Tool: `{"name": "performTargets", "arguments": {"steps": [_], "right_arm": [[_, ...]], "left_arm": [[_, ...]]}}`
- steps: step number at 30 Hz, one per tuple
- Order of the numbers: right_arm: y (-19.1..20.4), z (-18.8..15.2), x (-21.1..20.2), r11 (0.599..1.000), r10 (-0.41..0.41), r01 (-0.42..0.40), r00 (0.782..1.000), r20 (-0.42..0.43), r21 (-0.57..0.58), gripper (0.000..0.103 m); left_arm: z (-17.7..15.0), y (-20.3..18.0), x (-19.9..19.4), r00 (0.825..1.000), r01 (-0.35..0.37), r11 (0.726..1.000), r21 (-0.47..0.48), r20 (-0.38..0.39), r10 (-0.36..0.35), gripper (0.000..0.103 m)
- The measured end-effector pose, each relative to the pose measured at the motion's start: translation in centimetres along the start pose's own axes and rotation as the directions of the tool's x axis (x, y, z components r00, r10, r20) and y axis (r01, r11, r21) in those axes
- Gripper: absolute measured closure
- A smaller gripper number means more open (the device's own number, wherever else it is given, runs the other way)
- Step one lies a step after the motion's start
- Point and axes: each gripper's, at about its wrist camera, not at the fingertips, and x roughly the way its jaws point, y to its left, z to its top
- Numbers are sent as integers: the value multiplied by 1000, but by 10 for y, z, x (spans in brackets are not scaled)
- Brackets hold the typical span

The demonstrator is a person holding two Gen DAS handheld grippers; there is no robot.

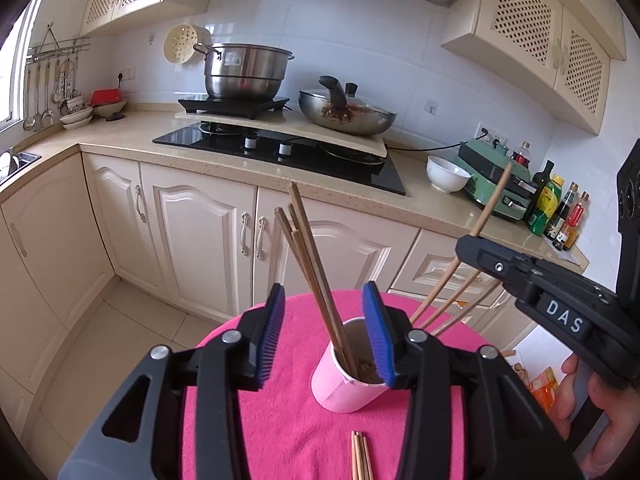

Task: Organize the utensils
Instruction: 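Lower both tools to the remaining chopsticks and grasp one chopstick each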

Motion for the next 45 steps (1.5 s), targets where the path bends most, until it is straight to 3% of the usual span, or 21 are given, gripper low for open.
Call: {"name": "performTargets", "arguments": {"steps": [2,4,6,16,20,25,29,35,39,45], "right_arm": [[0,0,-3,1000,3,-3,1000,-8,7,91],[0,-2,-3,1000,-3,3,1000,-16,10,67],[-2,-4,-3,1000,-1,2,1000,-20,25,57],[-12,-9,-48,994,-59,60,998,-13,95,57],[-17,-32,-66,986,-104,110,993,-56,124,56],[-18,-73,-77,978,-154,170,980,-129,124,56],[-23,-111,-68,973,-159,191,962,-221,129,55],[-28,-157,-54,965,-142,205,935,-326,166,56],[-29,-175,-48,963,-132,208,921,-367,174,56],[-33,-184,-45,959,-116,206,912,-394,196,56]], "left_arm": [[0,0,-4,1000,3,1000,-1,-5,-3,60],[-1,1,-7,1000,6,1000,-7,-16,-6,59],[-3,1,-9,1000,4,1000,-9,-30,-5,59],[-21,-4,-18,993,24,1000,-13,-116,-25,59],[-45,-3,-11,973,51,998,-42,-224,-60,59],[-93,-7,7,916,61,997,-54,-394,-77,59],[-136,-13,26,849,44,998,-37,-525,-57,59],[-179,-23,45,769,29,999,43,-639,5,59],[-195,-26,52,738,16,995,97,-672,53,59],[-204,-32,58,731,11,989,148,-676,93,59]]}}
